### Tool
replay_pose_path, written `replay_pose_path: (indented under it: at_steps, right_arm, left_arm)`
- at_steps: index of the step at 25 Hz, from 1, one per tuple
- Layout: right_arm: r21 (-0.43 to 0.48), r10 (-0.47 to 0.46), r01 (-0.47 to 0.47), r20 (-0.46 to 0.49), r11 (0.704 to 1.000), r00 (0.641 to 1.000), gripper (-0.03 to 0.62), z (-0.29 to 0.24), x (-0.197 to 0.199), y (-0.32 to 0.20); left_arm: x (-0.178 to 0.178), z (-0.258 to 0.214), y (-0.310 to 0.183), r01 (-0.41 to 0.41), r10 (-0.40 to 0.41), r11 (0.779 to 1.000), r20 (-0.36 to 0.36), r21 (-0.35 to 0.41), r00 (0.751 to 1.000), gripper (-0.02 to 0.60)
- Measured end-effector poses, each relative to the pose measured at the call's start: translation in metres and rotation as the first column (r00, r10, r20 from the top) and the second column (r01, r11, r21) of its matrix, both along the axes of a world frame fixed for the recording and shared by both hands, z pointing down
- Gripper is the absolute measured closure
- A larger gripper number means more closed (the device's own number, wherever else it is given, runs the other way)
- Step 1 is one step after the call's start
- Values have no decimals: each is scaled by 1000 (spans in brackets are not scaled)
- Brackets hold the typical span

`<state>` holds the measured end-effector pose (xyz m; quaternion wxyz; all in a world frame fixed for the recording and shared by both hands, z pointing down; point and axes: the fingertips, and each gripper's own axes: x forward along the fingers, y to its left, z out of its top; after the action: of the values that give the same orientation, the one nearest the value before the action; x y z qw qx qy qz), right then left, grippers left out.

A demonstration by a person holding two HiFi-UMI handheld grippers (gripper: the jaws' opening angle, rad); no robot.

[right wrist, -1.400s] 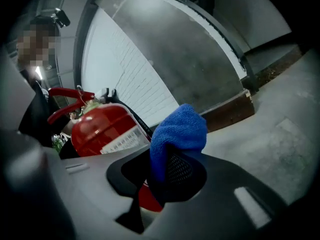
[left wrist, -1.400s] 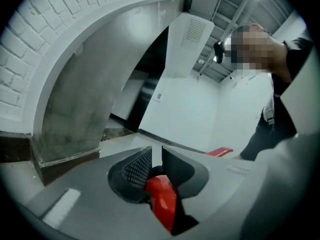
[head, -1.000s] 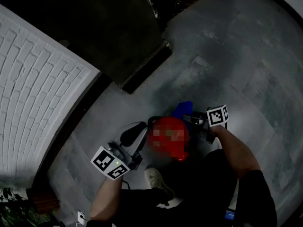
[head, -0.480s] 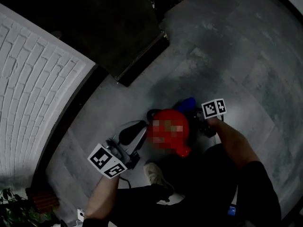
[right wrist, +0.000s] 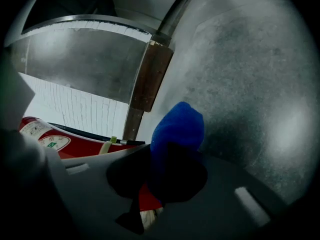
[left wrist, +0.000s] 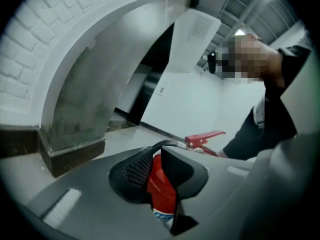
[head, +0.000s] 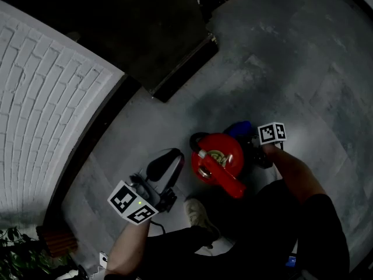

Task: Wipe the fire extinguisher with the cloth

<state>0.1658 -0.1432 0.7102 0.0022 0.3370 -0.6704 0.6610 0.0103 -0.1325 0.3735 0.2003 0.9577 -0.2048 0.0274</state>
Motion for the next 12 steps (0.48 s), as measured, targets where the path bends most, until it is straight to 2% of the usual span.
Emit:
replay_pose_path:
  at_steps: [2, 3, 6, 9, 12]
  right_arm:
    - [-28, -3, 1, -46, 1000, 999, 537, 10, 4, 1]
    - [-53, -15, 11, -75, 999, 997, 537, 16, 5, 4]
    - [-89, -62, 51, -126, 995, 990, 536, 23, 11, 10]
    - [2, -51, 51, -104, 999, 993, 537, -3, 24, -2]
    - [190, -29, 49, -103, 980, 994, 537, -61, 47, -11]
  left_arm:
    - [1, -6, 10, -25, 19, 996, 67, 85, 998, 531]
    - [1, -6, 16, -33, 24, 994, 88, 103, 996, 531]
    - [0, 1, 28, -37, 28, 996, 106, 84, 994, 531]
    - [-3, 7, 31, -24, 18, 998, 93, 65, 996, 531]
    - [2, 6, 28, -39, 33, 997, 93, 71, 995, 531]
